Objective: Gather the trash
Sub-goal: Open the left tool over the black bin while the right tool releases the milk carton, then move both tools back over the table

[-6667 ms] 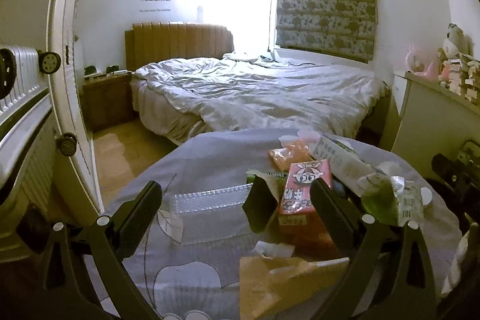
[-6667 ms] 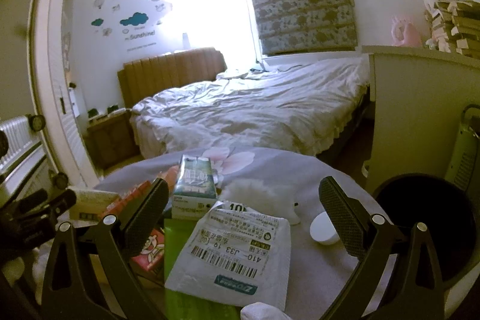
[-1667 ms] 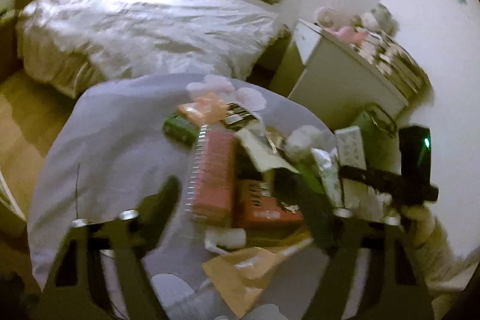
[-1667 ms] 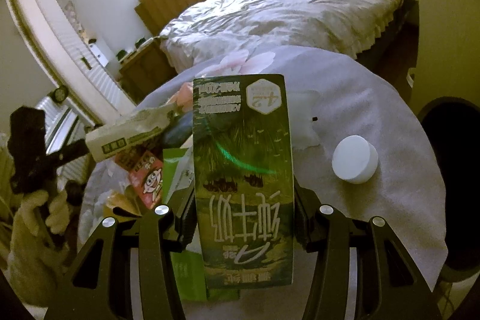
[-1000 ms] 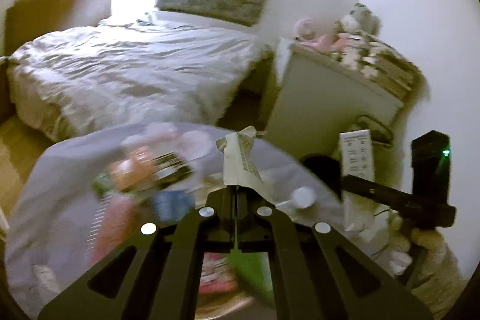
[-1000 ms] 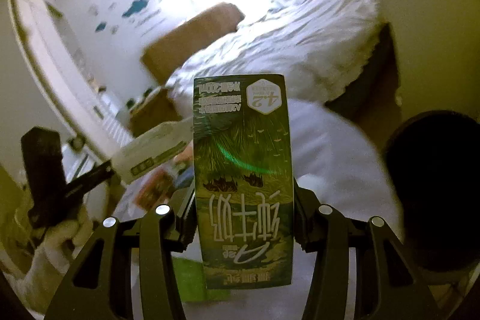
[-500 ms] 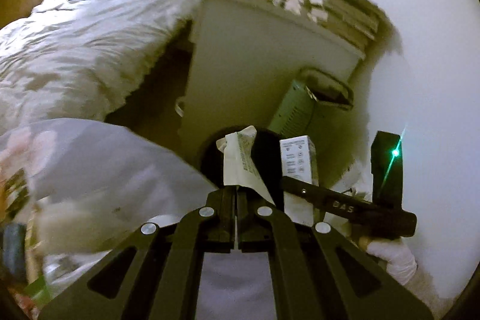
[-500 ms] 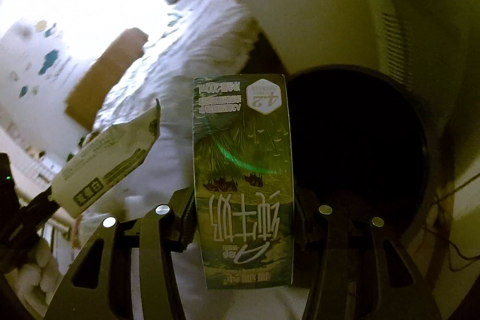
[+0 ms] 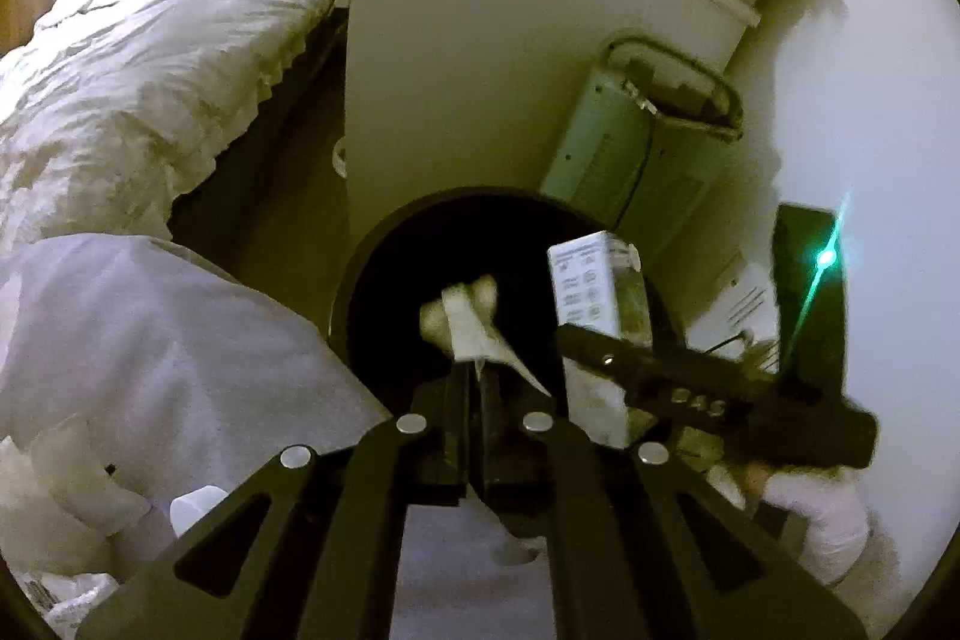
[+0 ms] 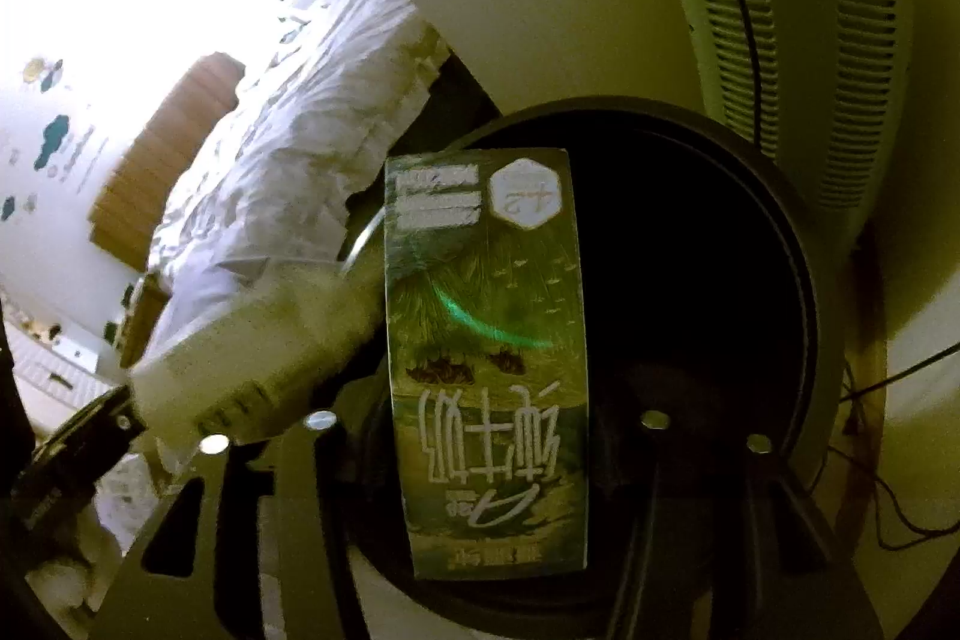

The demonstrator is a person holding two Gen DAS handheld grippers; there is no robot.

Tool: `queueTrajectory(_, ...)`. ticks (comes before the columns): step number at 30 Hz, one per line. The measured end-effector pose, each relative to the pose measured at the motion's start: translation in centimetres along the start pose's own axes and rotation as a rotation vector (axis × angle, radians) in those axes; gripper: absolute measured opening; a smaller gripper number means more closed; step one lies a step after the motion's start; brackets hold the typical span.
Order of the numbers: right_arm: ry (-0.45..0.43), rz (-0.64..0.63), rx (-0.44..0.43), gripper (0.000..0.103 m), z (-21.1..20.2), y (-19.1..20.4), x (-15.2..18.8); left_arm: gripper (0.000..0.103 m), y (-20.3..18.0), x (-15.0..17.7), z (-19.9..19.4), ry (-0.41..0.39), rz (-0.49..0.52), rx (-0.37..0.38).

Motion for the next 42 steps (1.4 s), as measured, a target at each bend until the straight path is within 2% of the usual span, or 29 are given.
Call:
queueTrajectory(2,-0.017,-0.006,0.005,0.071,-0.4,-0.1,0.1,0.025,-0.2,0.1,0.0,0.011,0.016,-0.013)
queueTrajectory(3,-0.018,-0.009,0.009,0.071,-0.5,0.0,0.2,0.052,-0.3,0.1,-0.2,0.01,0.019,-0.016)
queueTrajectory(4,-0.018,-0.007,0.013,0.071,-0.6,-0.1,0.2,0.073,-0.2,0.2,-0.6,-0.006,0.018,-0.021)
queueTrajectory(5,-0.019,-0.002,0.012,0.071,-0.7,-0.2,0.3,0.075,-0.3,0.2,-1.3,-0.037,0.019,-0.02)
queueTrajectory(14,-0.042,-0.023,-0.033,0.071,-3.1,0.3,1.1,0.076,0.2,1.2,-6.2,-0.109,-0.011,-0.008)
queueTrajectory(20,-0.047,-0.117,-0.095,0.071,-4.6,5.4,1.6,0.076,2.6,3.7,-11.5,-0.189,-0.076,-0.027)
queueTrajectory(24,-0.043,-0.208,-0.151,0.071,-5.4,10.4,2.2,0.075,6.6,6.6,-16.8,-0.26,-0.15,-0.11)
queueTrajectory(28,-0.022,-0.317,-0.209,0.071,-5.9,16.0,3.7,0.075,11.0,9.7,-21.6,-0.299,-0.22,-0.231)
queueTrajectory(30,-0.009,-0.364,-0.232,0.071,-6.2,18.2,4.6,0.075,13.2,11.4,-23.5,-0.294,-0.239,-0.311)
queueTrajectory(33,0.019,-0.435,-0.256,0.071,-6.1,21.8,6.3,0.075,16.5,13.6,-24.8,-0.234,-0.273,-0.377)
queueTrajectory(36,0.048,-0.48,-0.267,0.072,-5.9,23.5,7.8,0.076,18.9,15.2,-24.8,-0.179,-0.288,-0.388)
queueTrajectory(38,0.081,-0.51,-0.264,0.081,-5.3,24.8,8.7,0.076,20.0,15.9,-24.5,-0.158,-0.296,-0.387)
queueTrajectory(42,0.124,-0.541,-0.254,0.081,-4.5,26.0,10.1,0.072,21.9,17.0,-24.6,-0.181,-0.344,-0.326)
Point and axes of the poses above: each gripper's, at about its wrist camera, not at the fingertips, and z roughly the way its jaws point, y to its left, x to its underside, the point moved 1 cm from there along z, roughly the way its jaws point, and after that the axes turned 10 degrees about x, right-handed, at the moved point
